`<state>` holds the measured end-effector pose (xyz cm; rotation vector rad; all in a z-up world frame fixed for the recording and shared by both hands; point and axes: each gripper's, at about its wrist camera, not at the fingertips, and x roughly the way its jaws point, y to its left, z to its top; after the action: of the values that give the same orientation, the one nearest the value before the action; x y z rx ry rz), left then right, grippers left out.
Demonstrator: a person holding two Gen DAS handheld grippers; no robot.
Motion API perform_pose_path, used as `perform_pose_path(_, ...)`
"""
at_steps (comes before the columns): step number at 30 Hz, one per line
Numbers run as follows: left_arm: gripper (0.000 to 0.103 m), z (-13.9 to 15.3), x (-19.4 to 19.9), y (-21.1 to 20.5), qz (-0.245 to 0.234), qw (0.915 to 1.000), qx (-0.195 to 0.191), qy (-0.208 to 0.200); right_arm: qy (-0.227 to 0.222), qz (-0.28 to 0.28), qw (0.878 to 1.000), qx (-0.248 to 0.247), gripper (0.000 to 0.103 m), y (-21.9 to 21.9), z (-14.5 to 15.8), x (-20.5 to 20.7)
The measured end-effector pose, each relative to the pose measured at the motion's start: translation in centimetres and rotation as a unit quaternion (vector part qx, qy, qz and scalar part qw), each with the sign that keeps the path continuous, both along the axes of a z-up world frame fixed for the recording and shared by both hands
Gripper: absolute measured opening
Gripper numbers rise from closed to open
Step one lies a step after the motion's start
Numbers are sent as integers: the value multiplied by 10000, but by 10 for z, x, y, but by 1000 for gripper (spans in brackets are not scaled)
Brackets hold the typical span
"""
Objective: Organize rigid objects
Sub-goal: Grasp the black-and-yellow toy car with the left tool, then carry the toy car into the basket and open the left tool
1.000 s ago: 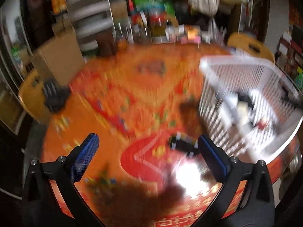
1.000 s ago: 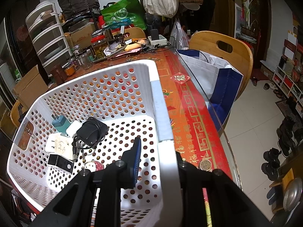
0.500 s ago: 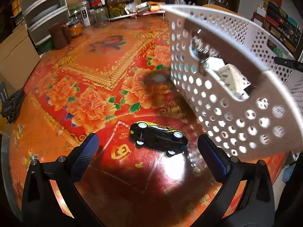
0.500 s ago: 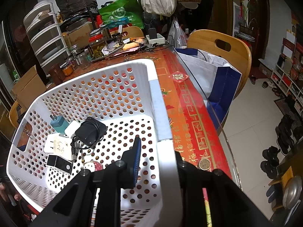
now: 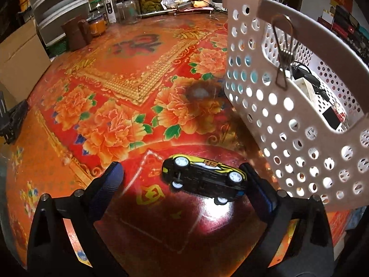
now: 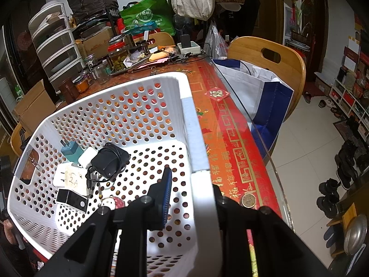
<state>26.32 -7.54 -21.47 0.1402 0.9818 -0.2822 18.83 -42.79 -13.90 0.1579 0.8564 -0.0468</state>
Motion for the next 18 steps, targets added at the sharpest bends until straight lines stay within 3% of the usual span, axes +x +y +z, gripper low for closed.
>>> perform_pose_path(3, 94, 1, 0, 0, 18, 10000, -11, -63, -1, 0, 10000, 0, 21, 0, 0, 0)
perform_pose_path(5, 82, 3, -3, -3, 1, 9999, -3, -154, 1, -1, 10000, -1, 21, 0, 0, 0)
perform_pose_path(7, 63, 7, -7, -6, 12, 9996, 124, -262, 3, 0, 10000, -3, 21, 0, 0, 0)
perform_pose_path(13, 63, 12, -17, -11, 162, 9966, 585, -553, 3, -2, 10000, -5, 21, 0, 0, 0)
perform_pose_path(18, 63, 29, -24, 0, 518, 9924, 694, -875, 1, 2, 10000, -2, 21, 0, 0, 0)
